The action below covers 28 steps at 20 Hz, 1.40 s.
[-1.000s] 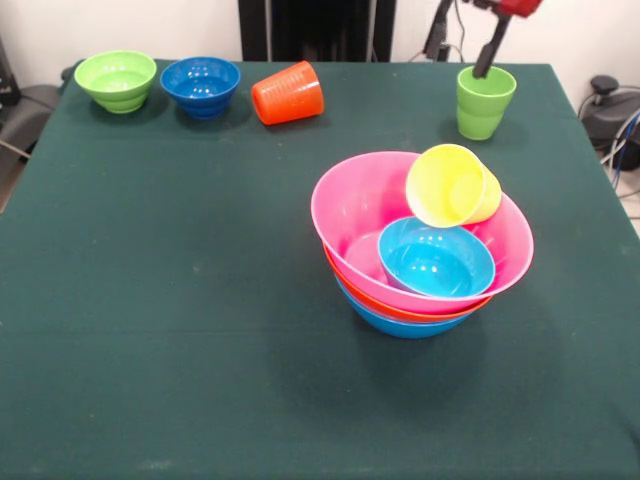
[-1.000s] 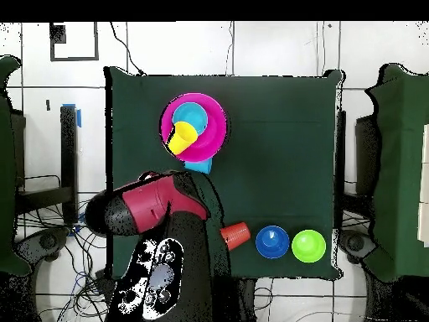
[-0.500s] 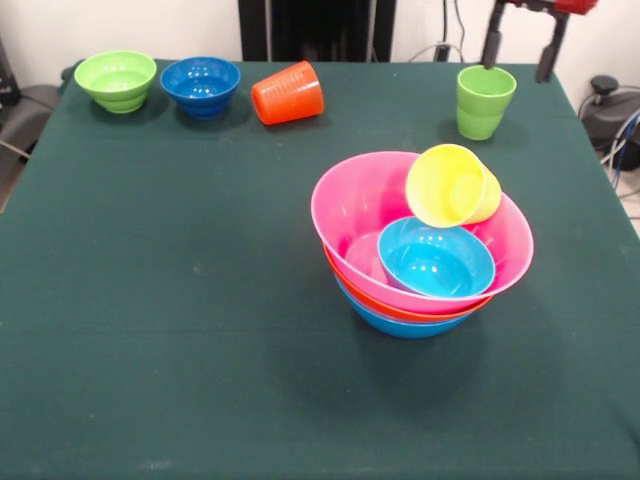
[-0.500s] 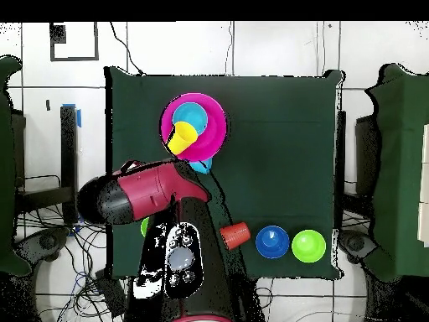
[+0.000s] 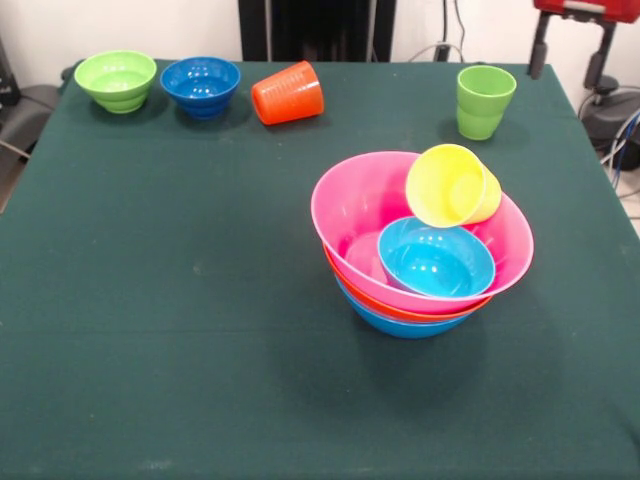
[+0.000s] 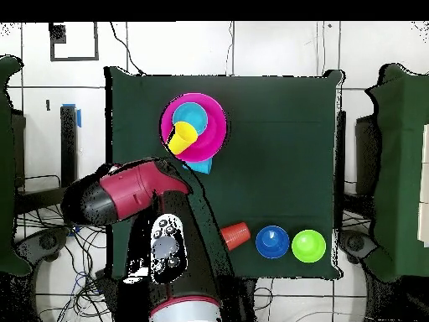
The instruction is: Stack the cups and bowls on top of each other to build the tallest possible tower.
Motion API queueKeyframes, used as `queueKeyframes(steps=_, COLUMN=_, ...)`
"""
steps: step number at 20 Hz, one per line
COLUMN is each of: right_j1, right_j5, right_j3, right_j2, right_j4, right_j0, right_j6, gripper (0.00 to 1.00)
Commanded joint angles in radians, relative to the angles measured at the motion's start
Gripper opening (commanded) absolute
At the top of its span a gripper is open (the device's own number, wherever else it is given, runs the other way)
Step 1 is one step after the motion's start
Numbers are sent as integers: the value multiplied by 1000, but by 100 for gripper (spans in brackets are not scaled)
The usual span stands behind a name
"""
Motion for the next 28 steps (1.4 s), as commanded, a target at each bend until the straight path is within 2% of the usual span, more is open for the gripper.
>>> queueKeyframes(steps=1, right_j1=16, right_j5=12, right_j3=25, right_j2=116, right_j4=-39, right_j0=6, right_j6=-133, gripper=100)
queueKeyframes(steps=6, right_j1=-4, right_j5=32, right_j3=47, right_j2=165, right_j4=-16, right_j0=-31, right_j6=-159, gripper=100)
queueKeyframes(steps=10, right_j1=-33, right_j5=16, right_j3=83, right_j2=171, right_j4=-26, right_j0=-29, right_j6=-141, gripper=100)
queueKeyframes(steps=19, right_j1=-103, right_j5=-67, right_j3=246, right_j2=297, right_j4=-40, right_j0=-176, right_j6=-202, gripper=100)
queueKeyframes(steps=28, right_j1=-170, right_j5=-96, right_j3=369, right_j2=398, right_j4=-94, right_j0=-299, right_j6=-220, gripper=100)
